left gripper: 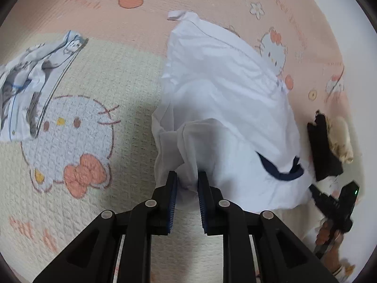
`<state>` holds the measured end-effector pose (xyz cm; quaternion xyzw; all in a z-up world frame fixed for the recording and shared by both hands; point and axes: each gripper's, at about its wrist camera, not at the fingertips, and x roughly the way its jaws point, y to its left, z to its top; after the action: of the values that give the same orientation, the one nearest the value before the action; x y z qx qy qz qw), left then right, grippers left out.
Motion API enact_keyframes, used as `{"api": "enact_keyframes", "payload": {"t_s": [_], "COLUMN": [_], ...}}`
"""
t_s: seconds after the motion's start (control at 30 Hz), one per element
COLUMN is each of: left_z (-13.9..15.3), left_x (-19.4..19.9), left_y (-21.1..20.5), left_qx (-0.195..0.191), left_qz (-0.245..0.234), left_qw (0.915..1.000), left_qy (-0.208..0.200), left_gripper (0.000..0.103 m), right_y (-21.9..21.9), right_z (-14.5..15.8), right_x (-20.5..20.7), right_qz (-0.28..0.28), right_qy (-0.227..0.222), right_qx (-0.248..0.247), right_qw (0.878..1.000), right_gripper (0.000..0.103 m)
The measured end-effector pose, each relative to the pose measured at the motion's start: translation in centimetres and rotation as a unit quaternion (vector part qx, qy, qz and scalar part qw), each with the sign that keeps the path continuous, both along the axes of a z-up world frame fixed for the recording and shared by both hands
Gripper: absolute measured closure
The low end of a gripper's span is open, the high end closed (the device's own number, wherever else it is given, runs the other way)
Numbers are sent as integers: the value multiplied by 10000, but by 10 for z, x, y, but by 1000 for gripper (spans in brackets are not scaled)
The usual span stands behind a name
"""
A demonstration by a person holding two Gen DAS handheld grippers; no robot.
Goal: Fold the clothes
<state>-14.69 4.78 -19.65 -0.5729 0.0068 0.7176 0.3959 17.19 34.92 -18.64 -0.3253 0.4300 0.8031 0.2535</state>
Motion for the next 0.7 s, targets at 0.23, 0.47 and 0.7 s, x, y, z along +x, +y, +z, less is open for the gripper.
{"api": "enact_keyframes", "payload": {"t_s": [0.23, 0.47, 0.7], "left_z": [12, 12, 3], "left_x": [11, -9, -24], "left_y": [-2, -8, -3], "left_qx": [-33, 90, 348], "left_qz": [-218, 351, 581], "left_qw": [9996, 9992, 9977], "left_qy": [199, 178, -74], "left_gripper": [48, 48, 48], "right_y": [-15, -27, -23], "right_z": [8, 5, -1], "right_x": [9, 2, -6], "right_qz": [-89, 0, -20], "right_qy": [-79, -87, -89], "right_qx": [-3, 125, 191], "right_qw": [9999, 9999, 9998], "right_gripper": [53, 52, 52]}}
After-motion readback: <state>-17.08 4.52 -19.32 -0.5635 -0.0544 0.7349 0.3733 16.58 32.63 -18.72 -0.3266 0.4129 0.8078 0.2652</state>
